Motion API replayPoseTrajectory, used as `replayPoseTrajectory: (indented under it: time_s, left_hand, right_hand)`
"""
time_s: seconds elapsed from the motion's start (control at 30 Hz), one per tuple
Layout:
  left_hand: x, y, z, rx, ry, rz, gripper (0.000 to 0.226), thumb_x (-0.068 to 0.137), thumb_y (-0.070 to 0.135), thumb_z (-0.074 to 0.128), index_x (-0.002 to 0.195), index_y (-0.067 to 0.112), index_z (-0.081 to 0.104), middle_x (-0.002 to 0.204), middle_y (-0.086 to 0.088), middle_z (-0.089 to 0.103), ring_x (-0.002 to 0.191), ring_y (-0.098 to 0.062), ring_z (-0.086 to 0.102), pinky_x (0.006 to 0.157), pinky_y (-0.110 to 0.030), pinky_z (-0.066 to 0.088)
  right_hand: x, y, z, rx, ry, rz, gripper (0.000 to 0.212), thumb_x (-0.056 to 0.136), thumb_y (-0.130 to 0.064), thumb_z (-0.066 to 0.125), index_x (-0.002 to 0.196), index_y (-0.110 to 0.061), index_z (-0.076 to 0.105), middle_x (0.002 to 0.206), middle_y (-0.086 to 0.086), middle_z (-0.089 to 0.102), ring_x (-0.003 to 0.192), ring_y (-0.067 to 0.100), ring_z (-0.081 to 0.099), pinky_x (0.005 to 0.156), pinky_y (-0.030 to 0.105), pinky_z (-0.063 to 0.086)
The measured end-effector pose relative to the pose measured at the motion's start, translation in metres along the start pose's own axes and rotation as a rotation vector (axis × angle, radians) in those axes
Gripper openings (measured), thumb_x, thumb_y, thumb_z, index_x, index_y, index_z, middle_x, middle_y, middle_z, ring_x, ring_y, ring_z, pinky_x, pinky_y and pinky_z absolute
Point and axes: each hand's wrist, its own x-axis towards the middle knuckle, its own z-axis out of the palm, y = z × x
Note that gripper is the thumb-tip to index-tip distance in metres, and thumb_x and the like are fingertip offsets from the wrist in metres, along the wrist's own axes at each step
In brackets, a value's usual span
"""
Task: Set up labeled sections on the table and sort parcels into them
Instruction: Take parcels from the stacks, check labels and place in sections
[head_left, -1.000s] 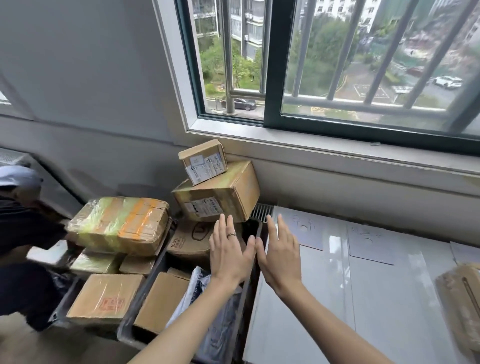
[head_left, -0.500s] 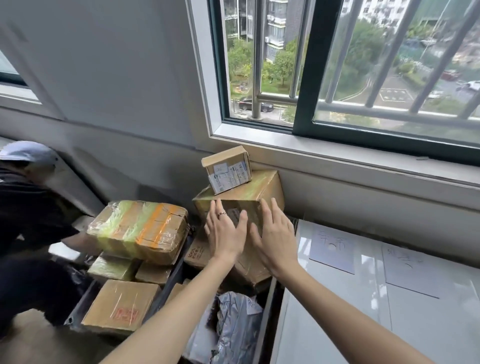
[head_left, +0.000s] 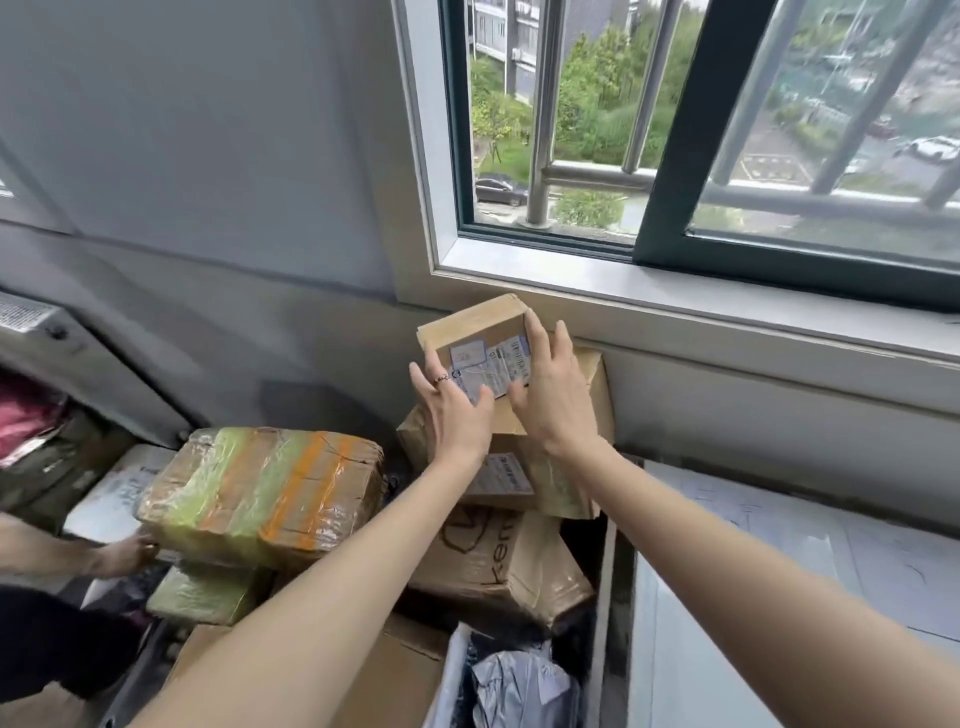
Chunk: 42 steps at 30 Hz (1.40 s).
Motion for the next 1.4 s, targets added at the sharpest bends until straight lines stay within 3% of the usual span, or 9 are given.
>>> replayPoseTrajectory:
  time_s: [0.2,0.33,0.53,0.7,0.83,1.0,1.27,1.4]
  left_hand:
    - [0.023,-0.012,0.010,-0.076,-0.035,-0.004,0.085,0.094,0.014,0.056,0.153,0.036,-0.002,0.162,-0.014,-0.007,0.143,-0.036,0.027,0.107,-0.043,0.037]
    - [0.027,-0.016,0.016,-0.100,-0.016,0.026,0.085,0.093,0.008,0.057,0.151,0.038,0.004,0.147,-0.017,0.024,0.127,-0.032,0.044,0.097,-0.041,0.046]
    - [0.027,-0.013,0.019,-0.123,0.004,0.026,0.083,0.090,-0.002,0.053,0.152,0.032,0.009,0.132,-0.015,0.032,0.119,-0.027,0.046,0.090,-0.028,0.040]
    - [0.020,-0.006,0.013,-0.118,0.054,0.072,0.082,0.089,-0.001,0.053,0.150,0.036,0.012,0.136,-0.014,0.033,0.121,-0.028,0.047,0.094,-0.037,0.048]
    - [0.008,0.007,0.001,-0.070,0.093,0.131,0.087,0.089,0.004,0.057,0.152,0.037,0.006,0.142,-0.012,0.034,0.119,-0.026,0.051,0.087,-0.036,0.053]
    - [-0.021,0.034,-0.009,-0.110,0.126,0.231,0.092,0.089,0.005,0.059,0.154,0.036,0.002,0.149,-0.007,0.036,0.128,-0.020,0.044,0.098,-0.032,0.043]
    - [-0.115,0.095,0.007,-0.163,0.086,0.292,0.096,0.086,0.006,0.058,0.152,0.044,-0.001,0.147,-0.004,0.037,0.128,-0.025,0.044,0.102,-0.051,0.046]
    - [-0.177,0.123,0.033,-0.212,0.027,0.269,0.100,0.085,0.009,0.058,0.147,0.051,-0.008,0.155,-0.005,0.032,0.137,-0.026,0.038,0.111,-0.053,0.036]
  right_hand:
    - [0.037,0.007,0.012,0.040,-0.063,0.074,0.088,0.089,-0.006,0.054,0.153,-0.040,0.004,0.159,0.026,0.007,0.125,0.044,0.048,0.093,0.049,0.048]
    - [0.047,0.007,0.021,0.042,-0.141,0.057,0.090,0.087,-0.001,0.052,0.153,-0.041,0.004,0.159,0.022,0.012,0.111,0.043,0.056,0.083,0.047,0.052]
    - [0.046,0.011,0.032,0.069,-0.109,0.055,0.087,0.082,0.002,0.054,0.152,-0.031,0.014,0.151,0.019,0.023,0.122,0.042,0.046,0.094,0.051,0.048]
    - [0.036,0.005,0.022,0.081,0.010,0.030,0.085,0.080,0.003,0.054,0.151,-0.028,0.021,0.150,0.019,0.026,0.124,0.040,0.044,0.098,0.051,0.045]
    - [0.021,-0.001,0.000,0.020,0.095,-0.013,0.085,0.082,-0.003,0.058,0.153,-0.030,0.020,0.150,0.017,0.030,0.126,0.037,0.043,0.102,0.047,0.040]
    - [-0.005,0.000,-0.037,0.033,0.185,-0.023,0.085,0.083,-0.009,0.060,0.153,-0.031,0.018,0.145,0.018,0.037,0.122,0.037,0.046,0.101,0.051,0.042]
    - [-0.079,0.033,-0.127,0.058,0.259,-0.019,0.080,0.083,-0.014,0.060,0.152,-0.032,0.024,0.143,0.015,0.036,0.126,0.035,0.041,0.101,0.052,0.044]
    - [-0.127,0.069,-0.178,0.032,0.271,0.007,0.076,0.083,-0.017,0.060,0.150,-0.030,0.027,0.143,0.014,0.035,0.125,0.034,0.041,0.100,0.050,0.044]
